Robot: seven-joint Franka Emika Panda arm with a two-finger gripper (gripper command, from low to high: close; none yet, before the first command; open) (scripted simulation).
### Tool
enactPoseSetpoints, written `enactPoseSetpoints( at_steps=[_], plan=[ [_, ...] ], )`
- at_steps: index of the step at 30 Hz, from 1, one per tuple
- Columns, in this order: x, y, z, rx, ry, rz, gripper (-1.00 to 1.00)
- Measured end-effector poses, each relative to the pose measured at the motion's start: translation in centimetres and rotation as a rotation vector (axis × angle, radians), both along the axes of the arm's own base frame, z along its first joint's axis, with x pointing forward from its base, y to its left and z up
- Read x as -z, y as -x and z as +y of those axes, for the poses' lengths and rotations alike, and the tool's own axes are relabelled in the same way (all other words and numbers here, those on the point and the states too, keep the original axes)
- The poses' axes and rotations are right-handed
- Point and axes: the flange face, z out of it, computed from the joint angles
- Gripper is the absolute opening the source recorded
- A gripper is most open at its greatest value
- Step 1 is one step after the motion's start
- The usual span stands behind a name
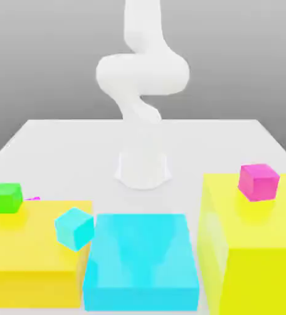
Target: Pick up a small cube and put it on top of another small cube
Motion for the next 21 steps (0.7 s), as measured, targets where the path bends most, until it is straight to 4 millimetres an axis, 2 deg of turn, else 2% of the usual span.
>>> enactPoseSetpoints(
  at_steps=[2,5,10,15,18,21],
  plan=[
    [2.7,-1.7,-2.9,-0.014,0.015,0.046,0.0],
    [7.8,-3.8,-7.5,-0.043,0.038,0.122,0.0],
    [17.2,-5.0,-14.5,-0.098,0.076,0.249,0.0],
    [26.6,-3.5,-20.4,-0.158,0.112,0.378,0.0],
    [31.9,-1.3,-23.4,-0.197,0.131,0.455,0.0],
    [36.6,1.5,-25.5,-0.243,0.146,0.528,0.0]
  ],
)
